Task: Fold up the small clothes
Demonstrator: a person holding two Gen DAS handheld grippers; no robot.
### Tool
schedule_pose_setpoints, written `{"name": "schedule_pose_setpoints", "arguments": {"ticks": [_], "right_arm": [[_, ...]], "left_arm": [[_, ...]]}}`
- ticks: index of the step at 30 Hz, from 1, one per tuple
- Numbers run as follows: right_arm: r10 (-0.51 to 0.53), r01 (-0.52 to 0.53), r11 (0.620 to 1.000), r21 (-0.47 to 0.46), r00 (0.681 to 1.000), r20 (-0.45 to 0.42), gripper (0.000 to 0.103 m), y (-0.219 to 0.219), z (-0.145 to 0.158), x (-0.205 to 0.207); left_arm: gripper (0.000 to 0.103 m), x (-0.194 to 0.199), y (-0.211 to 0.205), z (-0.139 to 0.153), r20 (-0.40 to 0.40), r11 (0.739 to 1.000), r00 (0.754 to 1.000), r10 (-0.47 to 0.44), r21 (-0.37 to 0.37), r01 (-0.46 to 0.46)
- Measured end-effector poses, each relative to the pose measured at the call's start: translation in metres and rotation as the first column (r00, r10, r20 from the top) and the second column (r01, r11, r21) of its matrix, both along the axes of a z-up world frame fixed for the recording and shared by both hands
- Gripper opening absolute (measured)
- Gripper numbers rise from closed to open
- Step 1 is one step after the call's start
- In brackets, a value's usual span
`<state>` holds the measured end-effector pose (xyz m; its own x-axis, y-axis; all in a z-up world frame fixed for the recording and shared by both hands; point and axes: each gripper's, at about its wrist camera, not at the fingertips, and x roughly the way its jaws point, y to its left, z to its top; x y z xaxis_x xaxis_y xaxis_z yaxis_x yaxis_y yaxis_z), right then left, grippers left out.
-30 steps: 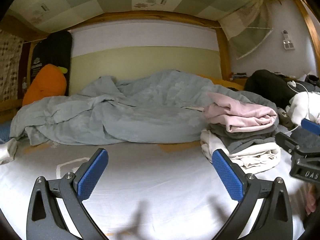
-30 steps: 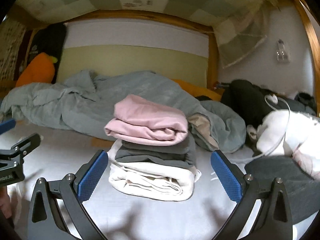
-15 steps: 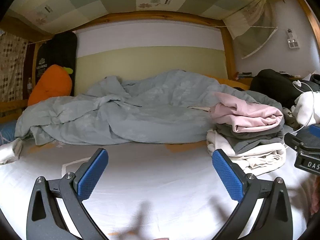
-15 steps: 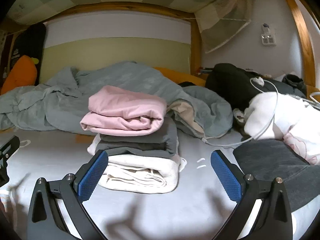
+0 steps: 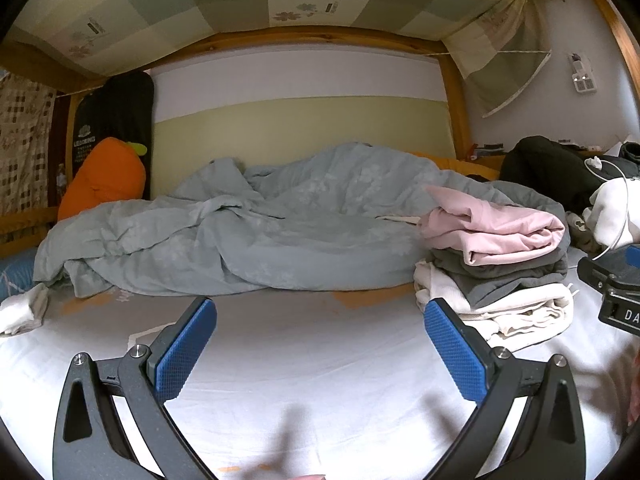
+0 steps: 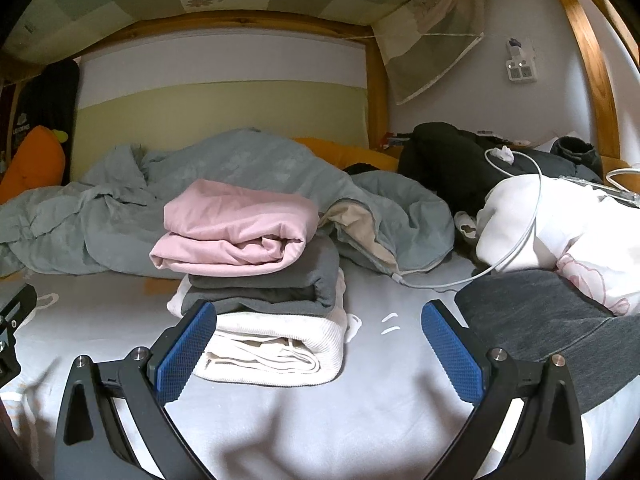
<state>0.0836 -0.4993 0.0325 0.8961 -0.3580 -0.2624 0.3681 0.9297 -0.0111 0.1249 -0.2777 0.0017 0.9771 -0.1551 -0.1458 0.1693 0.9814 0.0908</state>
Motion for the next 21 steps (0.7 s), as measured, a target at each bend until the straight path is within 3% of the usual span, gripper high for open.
{"name": "schedule_pose_setpoints", "arguments": {"ticks": [9,21], "right_arm": [[0.012,-0.012,1.0,-0.013,1.0,-0.004,0.103,0.0026,0.0007,0.0024],[0.008,-0.008,1.0,-0.022,1.0,-0.001,0.103,0.0068,0.0014,0.0021]], "left_arm": [[0.103,0.0016,0.002,-0.0003,-0.021,1.0,1.0,-0.003,-0.021,0.003],[0.103,-0.0047,-0.0032,0.001,0.022,1.0,1.0,-0.002,0.005,0.002]]}}
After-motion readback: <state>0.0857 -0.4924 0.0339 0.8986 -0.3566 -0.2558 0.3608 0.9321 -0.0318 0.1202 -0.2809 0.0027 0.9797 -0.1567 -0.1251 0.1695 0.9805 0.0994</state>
